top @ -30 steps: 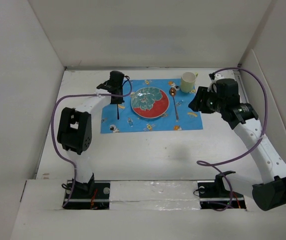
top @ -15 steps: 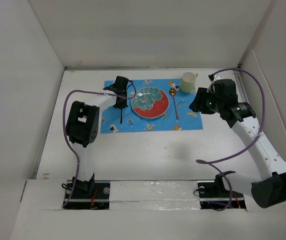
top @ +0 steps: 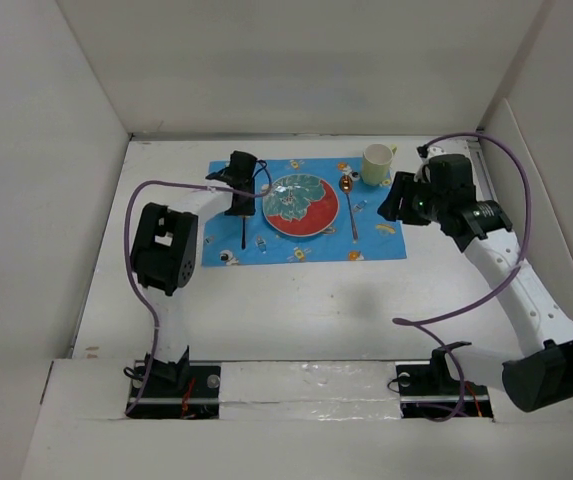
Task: Set the dinner table for one person
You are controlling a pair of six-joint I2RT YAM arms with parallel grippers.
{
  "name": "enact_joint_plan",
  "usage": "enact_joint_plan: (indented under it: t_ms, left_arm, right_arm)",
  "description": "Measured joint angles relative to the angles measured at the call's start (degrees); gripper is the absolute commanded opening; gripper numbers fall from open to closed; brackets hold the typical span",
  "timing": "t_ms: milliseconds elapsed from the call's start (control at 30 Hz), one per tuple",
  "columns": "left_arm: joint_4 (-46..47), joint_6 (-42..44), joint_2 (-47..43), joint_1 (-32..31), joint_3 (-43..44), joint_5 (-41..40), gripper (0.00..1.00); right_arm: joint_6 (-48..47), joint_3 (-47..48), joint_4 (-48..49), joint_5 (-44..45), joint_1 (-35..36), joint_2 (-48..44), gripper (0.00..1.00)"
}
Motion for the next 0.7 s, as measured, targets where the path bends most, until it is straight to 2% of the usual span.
enact_joint_plan:
  t_ms: [67, 100, 133, 167, 200, 267, 333, 367, 433, 467, 500, 600, 700]
  left_arm:
    - [-0.8, -0.5, -1.9, 0.0, 0.0, -0.2, 0.31]
    - [-1.2, -1.0, -3.1, 0.0, 0.0, -0.2, 0.32]
    - [-1.2, -1.0, -5.1, 0.0, 0.0, -0.2, 0.32]
    - [-1.4, -1.4, -7.2, 0.0, 0.0, 0.0, 0.35]
    - [-1.7, -1.8, -9.4, 0.0, 0.0, 0.2, 0.36]
    - [-2.2, -2.8, -15.1, 0.0, 0.0, 1.4, 0.43]
    - [-2.7, -4.0, -21.0, 0.2, 0.6, 2.7, 0.46]
    - [-2.8, -4.6, -24.4, 0.4, 1.0, 3.7, 0.53]
    - [-2.8, -6.4, -31.4, 1.0, 1.9, 5.1, 0.61]
    - [-2.6, -7.4, -35.1, 1.6, 2.0, 5.3, 0.70]
    - [-2.4, -8.3, -38.7, 2.1, 2.0, 5.2, 0.73]
    - [-1.5, -10.9, -49.3, 3.1, 1.1, 3.2, 0.77]
    - [-0.5, -12.7, -57.7, 3.2, -1.9, 1.5, 0.83]
  right_arm:
    - [0.0, 1.1, -0.3, -0.1, 0.0, 0.2, 0.55]
    - [0.0, 1.6, -0.3, -0.3, 0.0, 0.2, 0.21]
    - [0.0, 2.2, -0.3, -0.4, 0.0, 0.2, 0.21]
    - [-0.3, 2.8, -0.6, -0.5, 0.0, 0.2, 0.07]
    - [-0.2, 3.7, -0.9, -0.9, 0.0, 0.2, 0.00]
    - [0.2, 6.7, -1.1, -0.9, 0.0, -0.2, 0.00]
    - [0.5, 7.9, -0.7, -0.9, 0.0, -1.0, 0.00]
    - [0.9, 8.8, -0.4, -0.6, -0.1, -2.0, 0.02]
    - [1.9, 10.4, 0.2, 0.8, -0.3, -5.0, 0.15]
    - [2.6, 11.6, 0.2, 2.2, -0.3, -6.8, 0.20]
    - [3.2, 13.0, 0.2, 4.0, -0.4, -8.5, 0.31]
    - [4.6, 15.6, 2.4, 8.5, -0.4, -13.3, 0.51]
    - [5.5, 15.1, 3.8, 10.8, -0.4, -17.0, 0.60]
